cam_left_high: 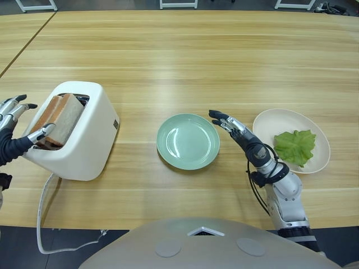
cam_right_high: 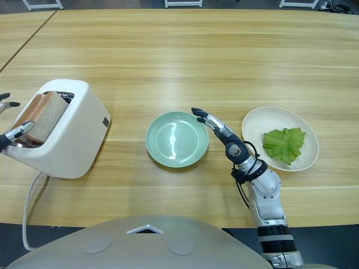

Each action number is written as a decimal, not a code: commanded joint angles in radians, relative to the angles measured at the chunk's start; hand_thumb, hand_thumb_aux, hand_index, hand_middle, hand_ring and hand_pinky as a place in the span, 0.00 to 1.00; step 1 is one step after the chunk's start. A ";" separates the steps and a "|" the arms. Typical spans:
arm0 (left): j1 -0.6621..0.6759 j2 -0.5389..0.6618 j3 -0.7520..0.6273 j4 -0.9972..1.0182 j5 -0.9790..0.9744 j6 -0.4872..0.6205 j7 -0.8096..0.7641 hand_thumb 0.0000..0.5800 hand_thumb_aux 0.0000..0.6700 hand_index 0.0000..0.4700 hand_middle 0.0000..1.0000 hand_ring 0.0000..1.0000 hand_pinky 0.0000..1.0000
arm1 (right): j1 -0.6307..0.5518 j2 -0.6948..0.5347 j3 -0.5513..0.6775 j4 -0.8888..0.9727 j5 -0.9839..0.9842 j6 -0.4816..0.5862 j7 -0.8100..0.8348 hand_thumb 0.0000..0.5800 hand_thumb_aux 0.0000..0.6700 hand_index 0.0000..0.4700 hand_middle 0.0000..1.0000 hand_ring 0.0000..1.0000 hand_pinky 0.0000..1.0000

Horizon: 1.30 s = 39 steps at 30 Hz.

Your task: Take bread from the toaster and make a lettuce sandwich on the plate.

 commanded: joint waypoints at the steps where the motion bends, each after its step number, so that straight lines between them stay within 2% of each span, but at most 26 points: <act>1: -0.005 0.007 0.021 0.014 0.014 0.019 -0.014 0.55 0.33 0.33 0.00 0.00 0.00 | 0.008 -0.007 -0.009 -0.012 -0.003 0.007 -0.006 0.00 0.00 0.00 0.00 0.00 0.00; 3: -0.011 0.009 0.025 0.007 0.007 0.022 -0.017 0.50 0.29 0.29 0.00 0.00 0.00 | 0.012 -0.006 -0.011 -0.016 -0.004 0.007 -0.007 0.00 0.00 0.00 0.00 0.00 0.00; 7: -0.017 0.006 0.017 0.003 0.001 0.024 -0.028 0.49 0.29 0.29 0.00 0.00 0.00 | 0.015 -0.005 -0.013 -0.019 -0.005 0.007 -0.008 0.00 0.00 0.00 0.00 0.00 0.00; 9: -0.018 0.002 0.002 0.004 0.002 0.024 -0.037 0.52 0.31 0.31 0.00 0.00 0.00 | 0.016 -0.005 -0.013 -0.020 -0.006 0.007 -0.008 0.00 0.00 0.00 0.00 0.00 0.00; 11: -0.014 -0.003 -0.014 0.002 0.002 0.025 -0.048 0.63 0.39 0.39 0.00 0.00 0.00 | 0.017 -0.006 -0.014 -0.023 -0.006 0.007 -0.007 0.00 0.00 0.00 0.00 0.00 0.00; 15: -0.005 -0.014 -0.049 0.001 -0.001 0.031 -0.070 0.77 0.52 0.52 0.00 0.00 0.00 | 0.020 -0.007 -0.015 -0.028 -0.006 0.008 -0.008 0.00 0.00 0.00 0.00 0.00 0.00; 20: -0.003 -0.020 -0.062 0.005 0.001 0.030 -0.076 0.84 0.60 0.60 0.00 0.00 0.00 | 0.020 -0.007 -0.016 -0.028 -0.008 0.008 -0.008 0.00 0.00 0.00 0.00 0.00 0.00; 23: -0.010 -0.026 -0.048 -0.012 -0.013 0.019 -0.065 0.95 0.78 0.78 0.00 0.00 0.00 | 0.021 -0.006 -0.017 -0.028 -0.007 0.006 -0.007 0.00 0.00 0.00 0.00 0.00 0.00; 24: -0.014 -0.027 -0.041 -0.020 -0.019 0.014 -0.059 1.00 0.93 0.93 0.00 0.00 0.00 | 0.021 -0.006 -0.017 -0.028 -0.007 0.006 -0.006 0.00 0.00 0.00 0.00 0.00 0.00; 25: -0.020 -0.030 -0.034 -0.029 -0.026 0.006 -0.050 1.00 1.00 1.00 0.00 0.00 0.00 | 0.021 -0.006 -0.018 -0.028 -0.007 0.006 -0.006 0.00 0.00 0.00 0.00 0.00 0.00; 30: -0.065 -0.046 0.004 -0.072 -0.080 -0.036 -0.009 1.00 1.00 1.00 0.00 0.00 0.00 | 0.024 -0.005 -0.018 -0.032 -0.010 0.006 -0.009 0.00 0.00 0.00 0.00 0.00 0.00; 34: -0.106 -0.060 0.045 -0.084 -0.208 -0.080 0.001 1.00 1.00 1.00 0.00 0.00 0.00 | 0.025 -0.004 -0.017 -0.033 -0.012 0.006 -0.010 0.00 0.00 0.00 0.00 0.00 0.00; 39: -0.224 -0.033 0.139 -0.090 -0.329 -0.083 0.033 1.00 1.00 1.00 0.00 0.00 0.00 | 0.009 0.000 -0.012 -0.021 -0.016 0.009 -0.013 0.00 0.00 0.00 0.00 0.00 0.00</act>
